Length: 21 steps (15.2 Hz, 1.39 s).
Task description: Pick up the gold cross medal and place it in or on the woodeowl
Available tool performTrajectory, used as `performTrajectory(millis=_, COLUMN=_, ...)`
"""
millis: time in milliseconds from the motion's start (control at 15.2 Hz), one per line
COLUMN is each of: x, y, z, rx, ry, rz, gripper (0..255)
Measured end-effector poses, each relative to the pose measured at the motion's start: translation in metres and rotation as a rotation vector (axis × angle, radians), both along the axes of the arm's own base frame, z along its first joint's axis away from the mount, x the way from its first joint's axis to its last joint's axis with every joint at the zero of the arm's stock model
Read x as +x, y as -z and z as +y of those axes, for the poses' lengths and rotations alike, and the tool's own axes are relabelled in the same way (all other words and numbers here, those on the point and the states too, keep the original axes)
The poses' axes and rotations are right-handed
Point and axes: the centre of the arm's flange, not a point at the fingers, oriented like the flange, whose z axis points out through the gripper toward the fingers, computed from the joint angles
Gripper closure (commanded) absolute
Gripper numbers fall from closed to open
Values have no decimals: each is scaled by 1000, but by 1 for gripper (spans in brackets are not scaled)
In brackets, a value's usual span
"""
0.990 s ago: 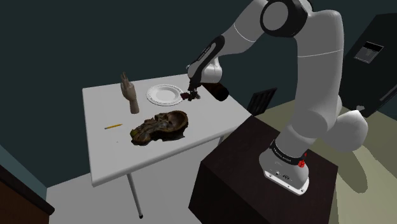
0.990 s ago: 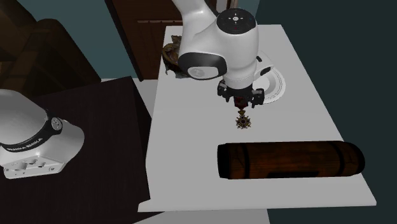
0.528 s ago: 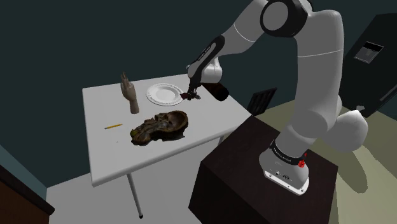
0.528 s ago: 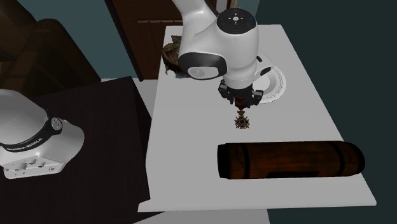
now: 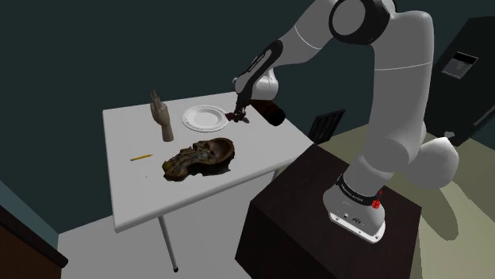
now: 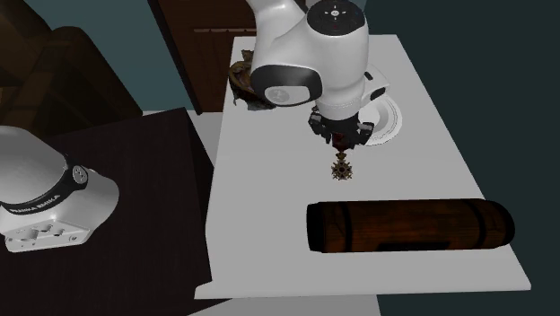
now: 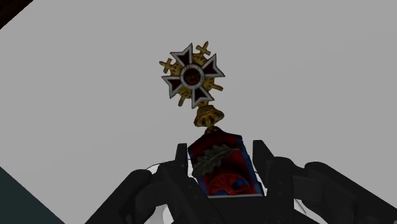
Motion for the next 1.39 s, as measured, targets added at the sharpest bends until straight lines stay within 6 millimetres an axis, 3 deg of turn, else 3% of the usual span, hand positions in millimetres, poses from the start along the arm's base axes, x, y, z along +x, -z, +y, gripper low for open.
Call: performTrajectory(millis=1386, x=0, y=-110, z=0, rx=0, ry=0, rz=0, gripper=255)
